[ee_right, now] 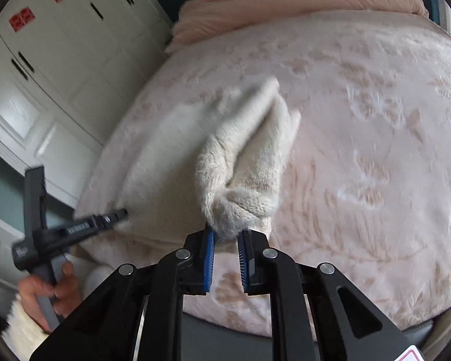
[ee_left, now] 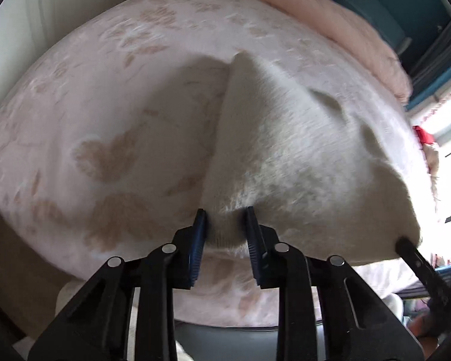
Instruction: Fold small clothes
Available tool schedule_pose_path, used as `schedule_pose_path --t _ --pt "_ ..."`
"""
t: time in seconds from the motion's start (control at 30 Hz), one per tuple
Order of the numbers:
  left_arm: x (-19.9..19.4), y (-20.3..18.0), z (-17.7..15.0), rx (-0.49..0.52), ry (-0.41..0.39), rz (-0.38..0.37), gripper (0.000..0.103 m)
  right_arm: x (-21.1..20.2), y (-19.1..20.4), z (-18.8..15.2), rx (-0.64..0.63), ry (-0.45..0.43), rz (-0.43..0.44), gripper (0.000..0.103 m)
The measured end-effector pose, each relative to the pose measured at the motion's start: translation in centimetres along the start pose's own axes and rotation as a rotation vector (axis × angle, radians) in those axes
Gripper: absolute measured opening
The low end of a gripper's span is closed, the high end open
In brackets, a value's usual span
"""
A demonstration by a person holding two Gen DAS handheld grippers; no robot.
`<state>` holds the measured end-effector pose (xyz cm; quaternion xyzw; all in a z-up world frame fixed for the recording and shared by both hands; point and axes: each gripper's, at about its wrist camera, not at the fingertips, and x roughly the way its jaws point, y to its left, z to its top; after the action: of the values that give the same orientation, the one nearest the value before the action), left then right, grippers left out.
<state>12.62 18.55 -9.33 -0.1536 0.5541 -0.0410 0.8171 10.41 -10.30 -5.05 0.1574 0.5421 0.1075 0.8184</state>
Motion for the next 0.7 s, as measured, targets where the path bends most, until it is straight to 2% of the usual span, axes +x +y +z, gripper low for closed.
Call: schedule_pose_path --t 0.07,0.13,0.2,0.23,0.27,0.33,0.37,0.47,0.57,0.7 --pt "2.2 0.3 -0.8 0.006 0.029 0.021 0.031 4.6 -1.6 -2.2 0.004 0.126 -0.066 0.014" --pt "2.1 0.3 -1.2 0.024 -0.001 0.036 0.035 4.5 -1.8 -3.0 0.018 0.078 -0.045 0.017" --pt "0.4 -0.4 -1.4 0.054 -0.035 0.04 0.037 2.8 -0.6 -2.2 -0.005 0.065 -0.067 0.02" --pt "-0.4 -0.6 -1.7 0.057 -0.049 0.043 0.046 1.7 0.0 -1.9 -0.014 0.049 -0.077 0.02" --pt "-1.6 -1.0 -2.2 0.062 -0.075 0.047 0.061 0.2 0.6 -1.7 -0.016 0.012 -0.084 0.023" --pt "-3.8 -1.7 -3.1 0.078 -0.135 0.054 0.079 -2.3 1.4 -1.9 -0.02 -0.053 -0.164 0.044" --pt "-5.2 -2.5 -4.0 0.102 -0.18 0.076 0.089 -3.4 1.9 -2.3 -0.024 -0.088 -0.214 0.061" --pt "-7.5 -4.6 -5.8 0.173 -0.244 0.1 0.092 -6.4 3.4 -3.9 -0.051 -0.201 -0.296 0.072" --pt "-8.5 -6.4 -7.6 0.214 -0.246 0.11 0.095 -8.0 4.1 -5.6 -0.06 -0.28 -0.338 0.078" --pt "-8.8 -8.4 -10.0 0.288 -0.235 0.159 0.095 -7.8 4.3 -6.8 -0.122 -0.231 -0.384 0.08"
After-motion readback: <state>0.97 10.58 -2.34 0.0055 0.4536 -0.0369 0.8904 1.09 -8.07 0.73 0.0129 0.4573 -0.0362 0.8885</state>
